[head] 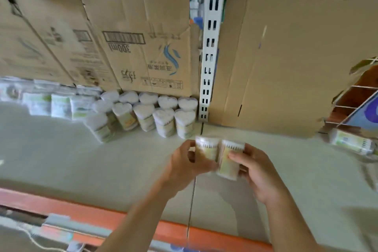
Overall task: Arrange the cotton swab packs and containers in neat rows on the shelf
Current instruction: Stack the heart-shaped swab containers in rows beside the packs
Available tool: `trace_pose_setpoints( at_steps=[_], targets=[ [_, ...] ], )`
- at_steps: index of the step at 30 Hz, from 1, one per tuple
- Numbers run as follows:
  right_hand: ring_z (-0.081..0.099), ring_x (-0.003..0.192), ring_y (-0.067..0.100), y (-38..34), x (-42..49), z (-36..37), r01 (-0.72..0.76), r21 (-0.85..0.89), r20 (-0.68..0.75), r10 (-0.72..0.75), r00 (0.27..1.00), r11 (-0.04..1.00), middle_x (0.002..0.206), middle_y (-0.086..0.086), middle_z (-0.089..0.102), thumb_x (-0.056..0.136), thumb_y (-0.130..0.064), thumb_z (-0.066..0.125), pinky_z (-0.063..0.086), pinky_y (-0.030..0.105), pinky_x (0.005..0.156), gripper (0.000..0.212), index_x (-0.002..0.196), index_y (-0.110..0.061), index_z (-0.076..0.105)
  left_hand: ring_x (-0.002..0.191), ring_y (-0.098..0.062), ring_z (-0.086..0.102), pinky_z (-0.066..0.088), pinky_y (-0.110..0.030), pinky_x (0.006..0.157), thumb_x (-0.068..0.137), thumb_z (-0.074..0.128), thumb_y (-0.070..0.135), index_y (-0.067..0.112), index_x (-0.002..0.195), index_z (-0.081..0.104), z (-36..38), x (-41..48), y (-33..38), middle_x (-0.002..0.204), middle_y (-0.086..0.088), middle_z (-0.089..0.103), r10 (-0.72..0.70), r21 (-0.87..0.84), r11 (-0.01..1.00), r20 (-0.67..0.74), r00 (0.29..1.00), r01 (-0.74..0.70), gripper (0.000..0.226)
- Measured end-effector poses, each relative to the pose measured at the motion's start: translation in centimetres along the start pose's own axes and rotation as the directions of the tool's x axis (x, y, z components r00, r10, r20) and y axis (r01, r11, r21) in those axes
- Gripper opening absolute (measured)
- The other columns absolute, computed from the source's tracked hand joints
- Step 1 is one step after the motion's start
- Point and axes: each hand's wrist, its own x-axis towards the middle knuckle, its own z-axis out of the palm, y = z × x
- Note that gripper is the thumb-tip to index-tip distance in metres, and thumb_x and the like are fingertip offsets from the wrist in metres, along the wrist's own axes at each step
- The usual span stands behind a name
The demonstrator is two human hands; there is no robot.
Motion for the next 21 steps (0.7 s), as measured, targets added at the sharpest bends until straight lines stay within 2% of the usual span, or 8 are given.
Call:
trace_pose_setpoints(
  at_steps=[2,5,8,11,13,15,18,21],
  targets=[
    [0.071,0.083,0.023,0.5,0.9,2.8,0.008,-0.056,-0.004,-0.008,1.000,0.998,0.095,0.007,0.074,0.065,-0.013,0.078,0.054,0.032,0.061,0.045,0.108,-0.014,0.066,0.080,-0.014,0.066,0.054,-0.029,0.069,0.067,0.083,0.022,0.025,0.109,0.056,-2.9,-0.6,-0.5,0.092,-0.004,0.071,0.005,-0.010,1.000,-0.071,0.997,-0.006,0.050],
    [0.070,0.085,0.020,1.2,1.9,7.3,0.041,-0.164,-0.031,-0.047,0.998,0.986,0.096,0.004,0.071,0.054,-0.024,0.082,0.058,0.038,0.072,0.056,0.107,-0.020,0.064,0.080,-0.009,0.067,0.049,-0.016,0.058,0.070,0.082,0.017,0.027,0.103,0.057,-7.2,-1.3,-1.7,0.095,0.002,0.068,0.057,-0.006,0.998,-0.184,0.981,-0.059,0.042],
    [0.068,0.089,0.016,2.0,2.6,11.9,0.119,-0.327,-0.023,-0.134,0.991,0.938,0.096,-0.005,0.069,0.051,-0.039,0.084,0.057,0.039,0.077,0.059,0.104,-0.029,0.062,0.085,-0.014,0.068,0.050,-0.018,0.060,0.067,0.085,0.017,0.025,0.102,0.061,-11.0,-1.8,-3.2,0.095,0.006,0.066,0.090,-0.028,0.995,-0.258,0.962,-0.101,0.043],
    [0.064,0.089,0.006,2.7,3.1,15.7,0.195,-0.458,0.003,-0.218,0.976,0.867,0.098,-0.013,0.067,0.057,-0.042,0.085,0.054,0.029,0.076,0.056,0.106,-0.033,0.057,0.084,-0.010,0.067,0.055,-0.024,0.068,0.057,0.081,0.036,0.026,0.100,0.064,-14.1,-1.9,-4.6,0.091,0.011,0.068,0.137,0.009,0.990,-0.287,0.948,-0.140,0.048],
    [0.061,0.091,0.002,3.1,3.2,17.7,0.236,-0.510,0.001,-0.274,0.962,0.827,0.101,-0.014,0.064,0.062,-0.040,0.084,0.048,0.020,0.074,0.058,0.110,-0.030,0.055,0.081,-0.004,0.063,0.050,-0.016,0.070,0.052,0.074,0.049,0.029,0.096,0.064,-15.8,-1.8,-5.4,0.087,0.015,0.068,0.185,0.104,0.982,-0.321,0.929,-0.160,0.049],
    [0.059,0.095,0.004,3.6,3.4,19.3,0.271,-0.557,-0.027,-0.342,0.939,0.785,0.106,-0.013,0.062,0.061,-0.045,0.080,0.045,0.016,0.077,0.064,0.117,-0.026,0.053,0.080,-0.001,0.058,0.042,-0.009,0.066,0.055,0.075,0.052,0.034,0.095,0.061,-17.2,-1.7,-6.1,0.083,0.018,0.064,0.262,0.258,0.950,-0.354,0.898,-0.175,0.046],
    [0.053,0.103,0.004,4.4,3.6,21.0,0.308,-0.622,-0.086,-0.454,0.887,0.720,0.115,-0.012,0.056,0.069,-0.035,0.083,0.038,0.006,0.082,0.064,0.123,-0.022,0.051,0.076,0.000,0.055,0.039,-0.007,0.062,0.068,0.081,0.037,0.029,0.107,0.059,-18.2,-1.4,-7.2,0.086,0.021,0.060,0.415,0.471,0.852,-0.345,0.842,-0.227,0.046],
    [0.044,0.108,-0.001,5.0,3.7,22.0,0.295,-0.656,-0.131,-0.490,0.862,0.695,0.122,-0.014,0.048,0.074,-0.029,0.082,0.030,-0.004,0.082,0.067,0.130,-0.022,0.047,0.067,-0.002,0.057,0.046,-0.015,0.059,0.069,0.084,0.028,0.017,0.114,0.062,-18.3,-1.1,-7.9,0.085,0.014,0.061,0.492,0.555,0.793,-0.340,0.801,-0.252,0.051]
  ],
)
